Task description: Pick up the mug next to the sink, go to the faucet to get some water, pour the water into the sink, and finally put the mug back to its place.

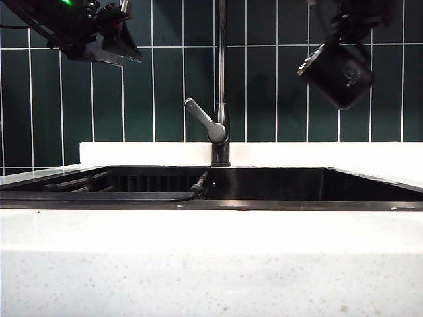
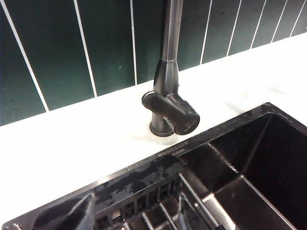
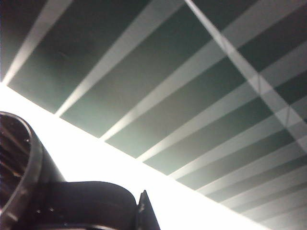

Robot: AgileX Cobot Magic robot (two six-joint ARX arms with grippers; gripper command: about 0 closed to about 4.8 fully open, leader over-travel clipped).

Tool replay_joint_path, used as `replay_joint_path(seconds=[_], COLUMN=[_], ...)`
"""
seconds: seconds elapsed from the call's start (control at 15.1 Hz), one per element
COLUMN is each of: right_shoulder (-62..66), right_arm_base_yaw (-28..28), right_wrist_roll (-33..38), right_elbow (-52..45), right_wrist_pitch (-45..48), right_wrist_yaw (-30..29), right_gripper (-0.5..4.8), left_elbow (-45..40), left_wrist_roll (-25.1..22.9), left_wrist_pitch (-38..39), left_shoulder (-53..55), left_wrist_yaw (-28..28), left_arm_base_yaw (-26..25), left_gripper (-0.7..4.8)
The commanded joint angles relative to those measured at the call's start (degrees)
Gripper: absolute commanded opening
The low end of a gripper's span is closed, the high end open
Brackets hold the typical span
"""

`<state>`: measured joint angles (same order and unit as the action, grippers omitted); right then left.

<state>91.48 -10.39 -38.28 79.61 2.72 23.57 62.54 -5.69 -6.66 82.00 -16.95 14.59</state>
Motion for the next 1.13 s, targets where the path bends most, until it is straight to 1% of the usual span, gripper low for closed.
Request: replay_joint_path(seconds=[0.07,0.2,0.27,0.4,0.53,0.66,0.8,0.93,1.13], right_shoulder=[-2.16,-3.41,-4.09,-5.11,-6.43,-7.63,-8.02,-8.00,-7.91], right_arm_base_yaw=[4.42,7.13,7.96,8.79,9.33,10.45,12.57,14.99,16.52], right_wrist_roll=[15.08,21.29,22.88,23.32,23.50,25.07,30.53,35.87,37.55], right_elbow=[0.33,-0.55,-1.51,-3.91,-8.81,-15.12,-20.68,-23.89,-26.27], right_wrist_pitch=[-3.63,-5.49,-5.49,-5.38,-3.58,0.55,6.23,10.10,14.60], right_wrist_yaw=[-7.34,-12.57,-13.81,-14.88,-14.88,-14.69,-15.23,-17.66,-20.15], right_gripper=[-0.01,-0.01,-0.01,-0.01,-0.01,-0.01,-0.01,-0.01,-0.01], left_elbow=[0.07,0.07,0.07,0.07,0.07,0.07,0.07,0.07,0.07], left_wrist_roll=[0.15,0.17,0.15,0.15,0.17,0.15,0.15,0.15,0.13], left_wrist_pitch=[-0.66,-0.63,-0.63,-0.61,-0.42,-0.04,0.46,0.68,0.59], left_shoulder=[-0.22,-0.22,-0.22,-0.22,-0.22,-0.22,-0.22,-0.22,-0.22], left_wrist_yaw=[-0.22,-0.22,-0.24,-0.24,-0.26,-0.26,-0.26,-0.31,-0.48], left_arm_base_yaw=[0.07,0.09,0.09,0.07,0.09,0.09,0.09,0.09,0.09], left_gripper=[2.14,2.14,2.14,2.14,2.14,2.14,2.14,2.14,2.14])
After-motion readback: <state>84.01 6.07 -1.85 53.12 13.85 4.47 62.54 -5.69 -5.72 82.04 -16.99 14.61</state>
